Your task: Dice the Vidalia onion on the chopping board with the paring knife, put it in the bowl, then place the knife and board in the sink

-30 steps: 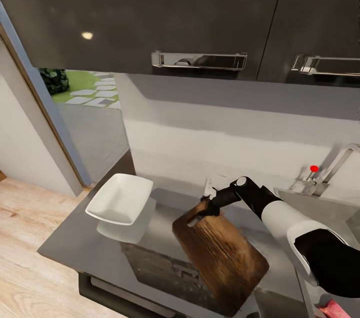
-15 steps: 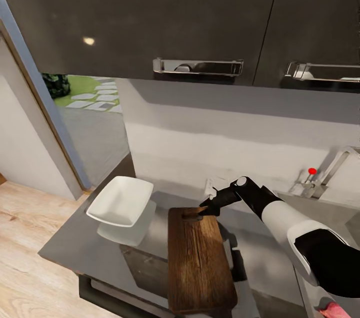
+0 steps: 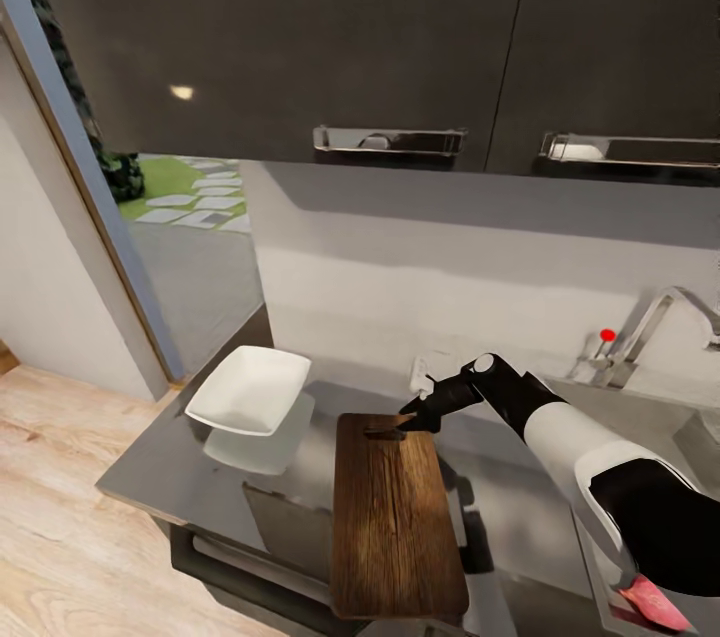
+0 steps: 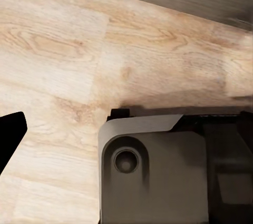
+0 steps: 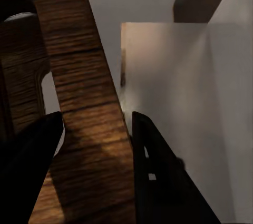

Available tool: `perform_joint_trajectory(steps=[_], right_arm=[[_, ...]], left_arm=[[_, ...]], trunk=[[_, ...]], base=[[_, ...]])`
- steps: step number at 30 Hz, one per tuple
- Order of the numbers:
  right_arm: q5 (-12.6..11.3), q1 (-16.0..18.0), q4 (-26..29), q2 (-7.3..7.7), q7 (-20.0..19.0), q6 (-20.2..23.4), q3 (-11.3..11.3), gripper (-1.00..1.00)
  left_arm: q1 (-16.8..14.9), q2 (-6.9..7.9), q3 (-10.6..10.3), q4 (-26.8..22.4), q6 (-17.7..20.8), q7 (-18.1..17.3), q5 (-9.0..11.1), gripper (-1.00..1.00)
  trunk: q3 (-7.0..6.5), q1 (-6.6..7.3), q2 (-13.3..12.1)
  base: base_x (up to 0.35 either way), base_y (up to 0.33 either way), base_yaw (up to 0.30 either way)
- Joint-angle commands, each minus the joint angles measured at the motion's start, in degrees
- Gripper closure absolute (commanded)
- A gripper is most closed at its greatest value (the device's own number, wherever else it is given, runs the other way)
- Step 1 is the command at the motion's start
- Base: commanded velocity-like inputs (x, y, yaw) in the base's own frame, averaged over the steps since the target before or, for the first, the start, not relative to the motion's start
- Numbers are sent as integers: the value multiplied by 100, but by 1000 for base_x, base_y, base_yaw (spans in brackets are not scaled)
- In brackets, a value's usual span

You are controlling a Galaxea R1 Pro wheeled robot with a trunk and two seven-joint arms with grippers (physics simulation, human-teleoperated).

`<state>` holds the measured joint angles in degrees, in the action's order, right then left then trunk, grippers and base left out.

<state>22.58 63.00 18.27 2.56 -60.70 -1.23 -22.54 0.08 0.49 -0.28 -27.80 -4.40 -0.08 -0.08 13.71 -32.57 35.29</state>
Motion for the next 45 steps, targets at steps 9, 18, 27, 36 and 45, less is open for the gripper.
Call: perform_joint_trajectory(steps=[9,18,27,36,45], right_arm=[[45,2,15,5,3,22,28,100],[45,2,36,0,6,234,42,100],[45,2,92,-1,12,799,66,100],[45,3,108,-1,233,1201,81,100],[45,2,270,-1,338,1613,83,100]], left_arm=[[1,-2,-1,-6,-10,-1,-1,-100],[1,-4,-2,-6,-10,-1,-1,-100],[1,-5,-4,-2,-9,-1,-1,-100],[1,-3,-6,-6,-10,-2,-1,-100],[1,-4,-7,2,-9,-7,16,-100]], trunk=[[-75,-2,7],[-158,-2,7],[-240,-2,7],[-323,-2,7],[-401,-2,7]], base=[[-6,0,0],[0,0,0],[0,0,0],[0,0,0],[-40,27,-72]])
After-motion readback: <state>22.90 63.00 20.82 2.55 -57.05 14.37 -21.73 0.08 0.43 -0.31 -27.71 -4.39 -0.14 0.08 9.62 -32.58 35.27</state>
